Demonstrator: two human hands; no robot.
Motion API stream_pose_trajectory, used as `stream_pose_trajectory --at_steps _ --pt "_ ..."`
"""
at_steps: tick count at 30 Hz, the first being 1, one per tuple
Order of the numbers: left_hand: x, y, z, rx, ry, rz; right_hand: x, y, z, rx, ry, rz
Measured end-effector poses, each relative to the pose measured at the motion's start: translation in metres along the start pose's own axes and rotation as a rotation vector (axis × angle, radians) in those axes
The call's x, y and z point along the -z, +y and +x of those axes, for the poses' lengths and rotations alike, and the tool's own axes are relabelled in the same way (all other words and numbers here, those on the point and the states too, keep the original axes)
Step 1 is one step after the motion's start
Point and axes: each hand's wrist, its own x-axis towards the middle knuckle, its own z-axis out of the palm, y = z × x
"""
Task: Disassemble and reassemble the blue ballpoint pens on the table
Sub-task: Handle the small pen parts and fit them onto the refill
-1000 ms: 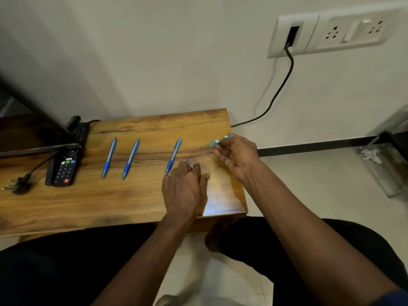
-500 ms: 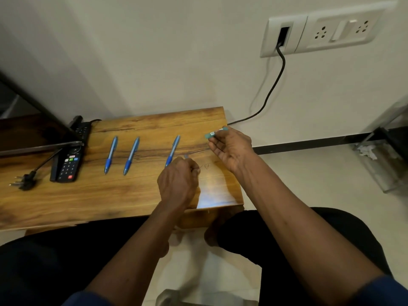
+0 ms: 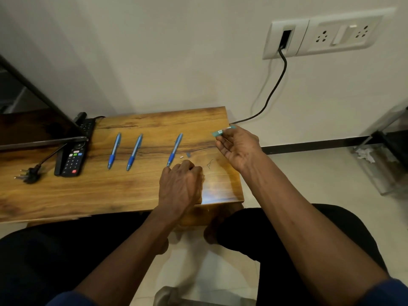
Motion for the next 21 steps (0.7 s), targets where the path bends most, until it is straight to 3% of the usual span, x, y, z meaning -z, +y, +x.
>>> stream_pose_trajectory --at_steps 7,17,21 --pt "0.000 -0.011 -0.009 -0.083 -0.086 0.069 0.011 -0.002 -0.027 -0.007 0.005 0.015" --pt "-0.013 -0.034 -0.054 -0.288 -0.014 0.126 0.038 0.009 -0.061 0.001 -0.011 0.003" --pt "-0.019 -0.040 -0.063 -0.271 0.078 -0.041 0.044 0.017 -0.069 -0.002 0.011 -0.013"
